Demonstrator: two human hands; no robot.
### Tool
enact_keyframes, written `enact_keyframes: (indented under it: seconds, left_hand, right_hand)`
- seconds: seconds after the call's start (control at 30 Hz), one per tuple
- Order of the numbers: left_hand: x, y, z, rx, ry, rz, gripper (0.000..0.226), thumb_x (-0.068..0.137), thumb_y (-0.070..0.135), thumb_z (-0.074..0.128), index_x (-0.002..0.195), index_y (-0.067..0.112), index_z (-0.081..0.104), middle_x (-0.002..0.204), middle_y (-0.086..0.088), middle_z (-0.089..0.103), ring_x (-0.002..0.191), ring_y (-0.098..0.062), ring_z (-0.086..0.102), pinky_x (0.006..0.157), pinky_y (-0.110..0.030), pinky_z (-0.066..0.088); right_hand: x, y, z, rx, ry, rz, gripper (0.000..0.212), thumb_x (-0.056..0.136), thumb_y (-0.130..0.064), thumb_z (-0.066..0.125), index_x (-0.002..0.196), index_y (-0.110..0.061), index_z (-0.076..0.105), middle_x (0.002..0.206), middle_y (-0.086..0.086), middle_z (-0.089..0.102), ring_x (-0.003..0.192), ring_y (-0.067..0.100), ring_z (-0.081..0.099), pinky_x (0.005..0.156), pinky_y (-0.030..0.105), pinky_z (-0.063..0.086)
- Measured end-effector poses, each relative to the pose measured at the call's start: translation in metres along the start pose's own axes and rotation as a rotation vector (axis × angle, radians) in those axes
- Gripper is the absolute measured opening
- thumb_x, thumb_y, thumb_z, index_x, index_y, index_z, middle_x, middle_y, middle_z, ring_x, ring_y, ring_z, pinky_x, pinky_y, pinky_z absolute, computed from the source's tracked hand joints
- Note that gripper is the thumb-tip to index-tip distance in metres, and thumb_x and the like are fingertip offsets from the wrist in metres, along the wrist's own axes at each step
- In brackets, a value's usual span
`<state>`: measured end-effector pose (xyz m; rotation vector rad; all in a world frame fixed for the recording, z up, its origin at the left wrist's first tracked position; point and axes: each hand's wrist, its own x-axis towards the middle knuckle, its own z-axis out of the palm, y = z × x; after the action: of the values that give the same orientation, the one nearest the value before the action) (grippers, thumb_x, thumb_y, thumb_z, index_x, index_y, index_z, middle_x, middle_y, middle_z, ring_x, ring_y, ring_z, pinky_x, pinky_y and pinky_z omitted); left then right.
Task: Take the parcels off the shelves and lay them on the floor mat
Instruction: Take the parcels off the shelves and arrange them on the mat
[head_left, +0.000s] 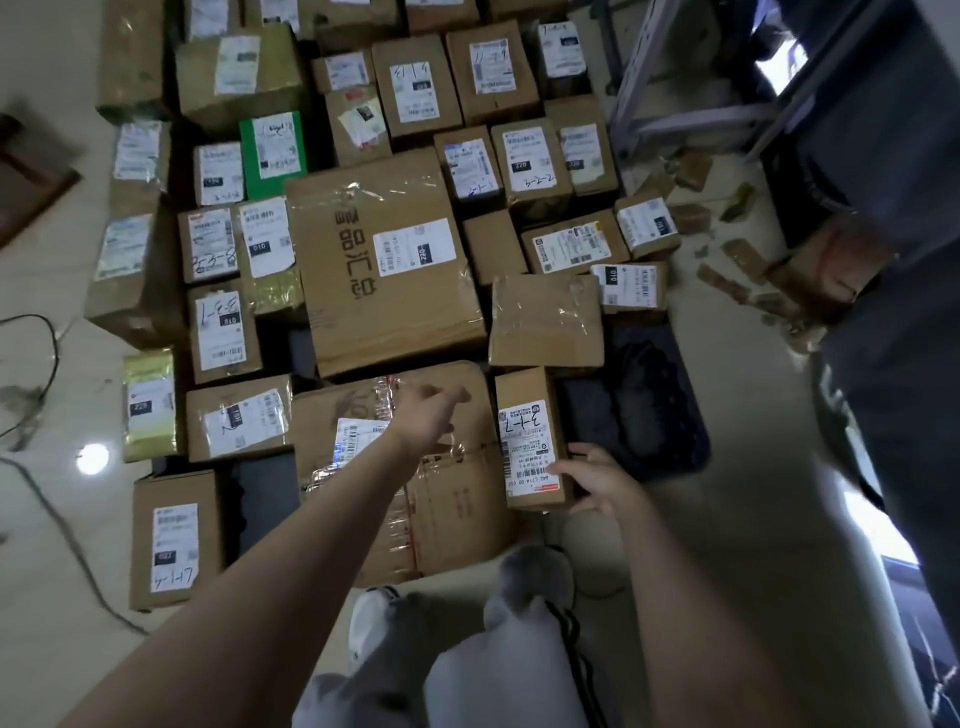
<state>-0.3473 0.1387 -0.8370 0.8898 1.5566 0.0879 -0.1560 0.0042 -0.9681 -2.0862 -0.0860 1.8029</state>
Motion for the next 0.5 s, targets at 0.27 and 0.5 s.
enact_keyframes:
  seconds: [0.27, 0.5]
  left_hand:
    - [0.001, 0.005, 0.004, -0.080, -0.030, 0.031, 0.023, 0.094, 0.030, 0.055, 0.107, 0.013, 0.063, 0.111, -0.008, 0.059, 0.102, -0.027, 0.062, 0.080, -0.038, 0.053]
    - [-0.052, 0.042, -0.002, -0.088, -0.051, 0.060, 0.013, 0.095, 0.030, 0.057, 0.094, 0.018, 0.062, 0.100, -0.003, 0.059, 0.102, -0.027, 0.060, 0.089, -0.043, 0.052]
  right_hand:
    - [0.016, -0.006, 0.032, -0.164, 0.268, -0.143, 0.045, 0.090, 0.005, 0.040, 0.122, -0.011, 0.068, 0.118, 0.014, 0.070, 0.103, 0.033, 0.067, 0.087, 0.045, 0.058]
    - [-0.049, -0.043, 0.049, 0.090, 0.241, -0.185, 0.040, 0.097, -0.003, 0.042, 0.131, -0.009, 0.061, 0.124, 0.016, 0.066, 0.111, 0.037, 0.064, 0.093, 0.056, 0.054]
